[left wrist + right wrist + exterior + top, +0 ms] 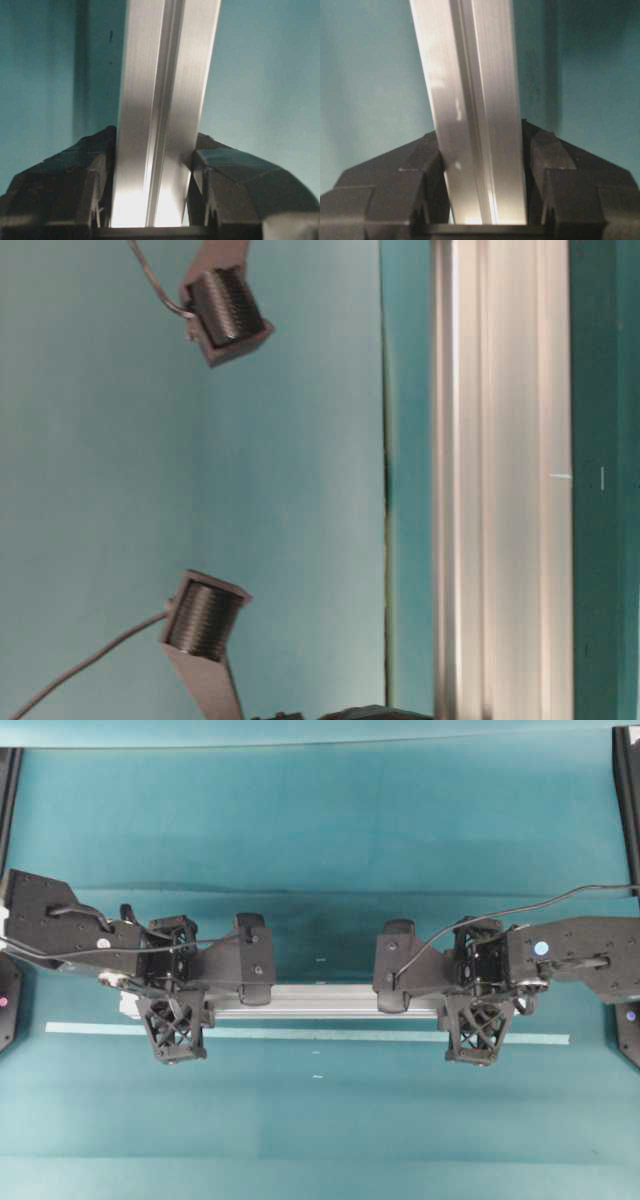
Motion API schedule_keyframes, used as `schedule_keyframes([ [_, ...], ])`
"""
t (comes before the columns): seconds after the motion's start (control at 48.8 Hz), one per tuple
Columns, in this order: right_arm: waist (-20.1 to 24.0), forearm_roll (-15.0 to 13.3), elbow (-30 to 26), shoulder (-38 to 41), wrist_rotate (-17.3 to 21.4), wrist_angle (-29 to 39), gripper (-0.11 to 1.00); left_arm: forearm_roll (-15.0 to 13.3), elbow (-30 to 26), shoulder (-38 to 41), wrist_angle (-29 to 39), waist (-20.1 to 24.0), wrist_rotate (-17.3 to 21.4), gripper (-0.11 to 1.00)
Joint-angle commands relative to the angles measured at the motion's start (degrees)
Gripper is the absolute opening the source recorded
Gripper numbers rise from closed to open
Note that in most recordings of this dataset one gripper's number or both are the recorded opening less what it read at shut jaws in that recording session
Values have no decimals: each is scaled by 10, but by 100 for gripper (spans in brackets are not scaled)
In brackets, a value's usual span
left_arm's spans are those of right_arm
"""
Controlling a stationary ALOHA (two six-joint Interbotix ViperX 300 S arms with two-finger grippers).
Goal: Lift the metal rail with both hands and move it towards you.
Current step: 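Lower the held rail back onto the table with both grippers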
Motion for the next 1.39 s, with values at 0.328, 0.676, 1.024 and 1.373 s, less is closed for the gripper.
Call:
schedule_keyframes([
  [0.328,15,6,8,26,5,-56,40,-4,13,17,-45,15,-40,29],
  [0.676,15,11,11,35,4,-67,40,-4,19,24,-61,16,-39,29],
  [1.024,23,19,13,39,7,-76,40,-4,19,29,-76,16,-39,29],
  [1.373,23,23,17,41,8,-91,40,-4,20,35,-78,16,-35,29],
])
